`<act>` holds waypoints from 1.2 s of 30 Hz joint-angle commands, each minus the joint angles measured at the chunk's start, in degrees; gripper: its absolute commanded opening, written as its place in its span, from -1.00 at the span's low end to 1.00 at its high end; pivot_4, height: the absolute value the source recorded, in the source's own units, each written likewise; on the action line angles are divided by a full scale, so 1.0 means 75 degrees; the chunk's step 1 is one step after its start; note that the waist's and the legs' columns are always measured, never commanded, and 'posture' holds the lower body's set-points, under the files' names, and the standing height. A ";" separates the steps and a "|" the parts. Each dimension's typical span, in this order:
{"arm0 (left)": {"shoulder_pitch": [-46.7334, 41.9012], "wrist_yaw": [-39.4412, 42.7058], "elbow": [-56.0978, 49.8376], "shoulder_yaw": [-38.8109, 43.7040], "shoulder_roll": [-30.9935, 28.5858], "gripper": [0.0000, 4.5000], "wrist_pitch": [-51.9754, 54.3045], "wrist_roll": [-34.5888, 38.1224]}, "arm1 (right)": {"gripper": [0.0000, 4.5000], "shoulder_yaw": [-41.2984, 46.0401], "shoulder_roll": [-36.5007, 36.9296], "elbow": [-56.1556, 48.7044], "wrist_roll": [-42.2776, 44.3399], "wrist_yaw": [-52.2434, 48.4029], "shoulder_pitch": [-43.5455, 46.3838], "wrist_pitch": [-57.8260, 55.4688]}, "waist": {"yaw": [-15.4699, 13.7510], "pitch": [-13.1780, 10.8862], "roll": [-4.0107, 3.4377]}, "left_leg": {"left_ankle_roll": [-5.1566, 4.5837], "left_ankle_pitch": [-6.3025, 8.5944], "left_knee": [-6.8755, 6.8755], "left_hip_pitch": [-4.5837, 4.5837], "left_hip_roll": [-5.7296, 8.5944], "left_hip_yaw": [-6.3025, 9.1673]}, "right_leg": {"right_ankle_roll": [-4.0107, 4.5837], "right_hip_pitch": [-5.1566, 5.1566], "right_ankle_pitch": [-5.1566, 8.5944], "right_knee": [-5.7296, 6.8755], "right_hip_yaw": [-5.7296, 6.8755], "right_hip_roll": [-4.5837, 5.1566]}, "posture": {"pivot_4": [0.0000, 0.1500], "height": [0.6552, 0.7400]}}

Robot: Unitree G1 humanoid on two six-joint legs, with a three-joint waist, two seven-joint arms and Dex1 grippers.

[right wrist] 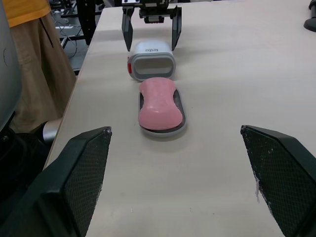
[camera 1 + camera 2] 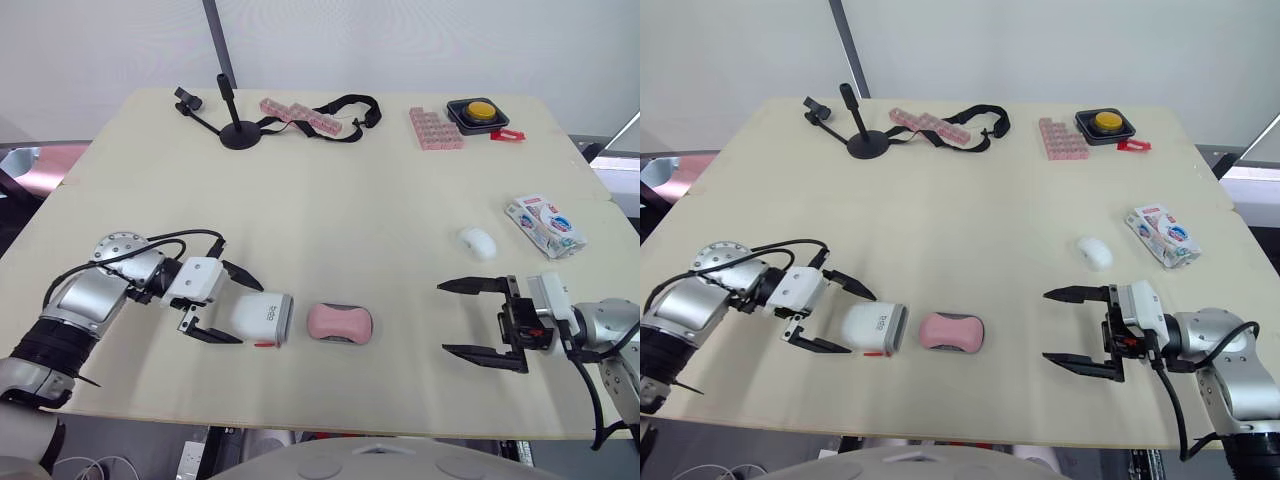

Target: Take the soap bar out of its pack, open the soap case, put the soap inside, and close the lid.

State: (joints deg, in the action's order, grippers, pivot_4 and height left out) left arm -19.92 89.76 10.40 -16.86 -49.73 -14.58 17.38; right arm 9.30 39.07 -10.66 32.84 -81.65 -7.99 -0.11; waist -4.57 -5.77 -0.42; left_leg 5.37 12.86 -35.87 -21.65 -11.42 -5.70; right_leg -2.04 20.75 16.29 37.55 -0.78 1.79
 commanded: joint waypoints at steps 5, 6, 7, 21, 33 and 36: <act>0.0104 -0.0257 0.0037 0.0135 0.0287 1.00 -0.0317 -0.0551 | 0.98 0.0016 0.0181 -0.0131 -0.0003 0.0040 0.0186 0.0042 | 0.0007 0.0000 0.0000 | 0.0000 0.0000 0.0000 0.0000 0.0000 0.0000 | 0.0000 -0.0002 0.0000 -0.0001 0.0000 -0.0001 | 1.00 1.00; 0.0128 -0.0298 0.0037 0.0150 0.0311 1.00 -0.0327 -0.0591 | 0.98 0.0012 0.0195 -0.0115 -0.0001 0.0029 0.0206 0.0041 | 0.0003 0.0000 0.0000 | 0.0000 0.0000 0.0000 0.0000 0.0000 0.0000 | 0.0000 -0.0002 0.0000 -0.0001 -0.0001 -0.0001 | 1.00 1.00; 0.0148 -0.0351 0.0047 0.0146 0.0329 1.00 -0.0372 -0.0656 | 0.98 0.0009 0.0211 -0.0091 0.0003 0.0017 0.0228 0.0041 | 0.0000 0.0000 0.0000 | 0.0002 -0.0001 0.0000 0.0000 0.0000 0.0000 | 0.0000 -0.0002 0.0000 -0.0001 -0.0001 -0.0001 | 1.00 1.00; 0.0242 -0.0887 0.0080 0.0284 0.0448 1.00 -0.0204 -0.0745 | 0.98 -0.0042 0.0286 -0.0055 0.0034 -0.0037 0.0236 0.0033 | 0.0001 0.0000 0.0000 | 0.0003 -0.0001 0.0000 0.0001 0.0000 0.0002 | -0.0001 -0.0004 0.0000 -0.0002 0.0001 0.0000 | 1.00 1.00; 0.0096 -0.1005 0.0232 0.0224 0.0661 0.54 -0.0349 -0.0836 | 1.00 -0.0061 0.0329 -0.0059 0.0021 0.0000 0.0217 0.0016 | 0.0001 0.0000 0.0000 | 0.0004 -0.0002 0.0000 0.0001 0.0001 0.0002 | -0.0001 -0.0005 -0.0001 -0.0003 0.0000 0.0000 | 1.00 1.00; 0.0081 -0.1035 0.0284 0.0235 0.0678 0.54 -0.0383 -0.0863 | 1.00 -0.0082 0.0346 -0.0094 0.0007 0.0000 0.0200 0.0018 | 0.0001 0.0000 0.0000 | 0.0004 -0.0002 0.0000 0.0001 0.0001 0.0002 | -0.0001 -0.0005 -0.0001 -0.0003 0.0001 0.0000 | 1.00 1.00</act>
State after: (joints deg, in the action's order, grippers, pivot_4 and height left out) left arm -18.62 82.24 12.47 -16.58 -44.61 -16.80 11.29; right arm 8.27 40.83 -10.42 32.67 -81.56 -6.49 -0.20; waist -4.56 -5.77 -0.42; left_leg 5.40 12.85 -35.87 -21.64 -11.41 -5.68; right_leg -2.05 20.71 16.29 37.53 -0.77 1.79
